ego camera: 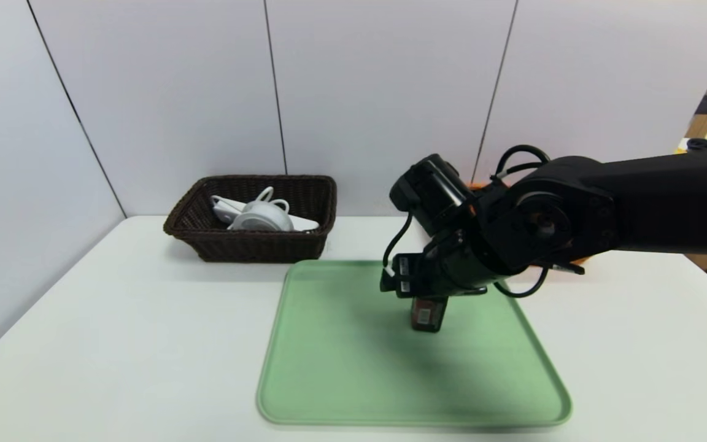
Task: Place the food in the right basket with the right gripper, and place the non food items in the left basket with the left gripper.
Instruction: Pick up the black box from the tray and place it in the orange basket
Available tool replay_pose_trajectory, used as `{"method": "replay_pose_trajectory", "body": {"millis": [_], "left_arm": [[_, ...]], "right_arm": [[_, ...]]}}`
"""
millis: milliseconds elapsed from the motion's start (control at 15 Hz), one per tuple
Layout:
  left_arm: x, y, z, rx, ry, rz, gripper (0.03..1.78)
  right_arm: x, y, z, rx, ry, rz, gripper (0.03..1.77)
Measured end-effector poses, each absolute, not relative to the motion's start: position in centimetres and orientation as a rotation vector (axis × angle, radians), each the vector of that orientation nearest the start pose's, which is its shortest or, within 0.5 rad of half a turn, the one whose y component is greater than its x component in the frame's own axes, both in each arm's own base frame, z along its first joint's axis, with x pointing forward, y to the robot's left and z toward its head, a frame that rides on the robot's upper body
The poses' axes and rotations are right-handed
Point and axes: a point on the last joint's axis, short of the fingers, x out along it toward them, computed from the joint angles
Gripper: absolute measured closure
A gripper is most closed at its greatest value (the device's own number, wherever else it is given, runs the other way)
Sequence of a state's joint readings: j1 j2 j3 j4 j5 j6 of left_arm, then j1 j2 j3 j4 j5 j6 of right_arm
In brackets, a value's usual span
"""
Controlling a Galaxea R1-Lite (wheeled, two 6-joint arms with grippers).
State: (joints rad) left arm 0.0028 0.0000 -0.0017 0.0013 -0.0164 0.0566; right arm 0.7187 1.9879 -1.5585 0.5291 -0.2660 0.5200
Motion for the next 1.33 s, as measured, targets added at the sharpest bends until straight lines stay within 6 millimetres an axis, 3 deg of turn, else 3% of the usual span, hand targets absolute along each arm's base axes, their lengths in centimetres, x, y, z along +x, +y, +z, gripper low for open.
{"method": "replay_pose_trajectory", "body": {"millis": [400,1067,1133,1333], "left_arm": [[-2.29,-0.04,7.58,0.057,0.0,-0.014,0.12],[-2.29,-0.05,7.58,0.057,0.0,-0.014,0.12],[-2.29,-0.04,7.58,0.057,0.0,-0.014,0.12],[-2.29,-0.04,7.58,0.056,0.0,-0.014,0.12]], "right_arm": [[28.57,23.59,17.64,-0.011,0.957,0.123,0.1],[28.22,23.23,17.71,0.047,0.985,0.064,0.1],[28.23,23.24,17.67,0.05,0.987,0.062,0.19],[28.24,23.29,17.45,0.045,0.993,0.06,0.67]]}}
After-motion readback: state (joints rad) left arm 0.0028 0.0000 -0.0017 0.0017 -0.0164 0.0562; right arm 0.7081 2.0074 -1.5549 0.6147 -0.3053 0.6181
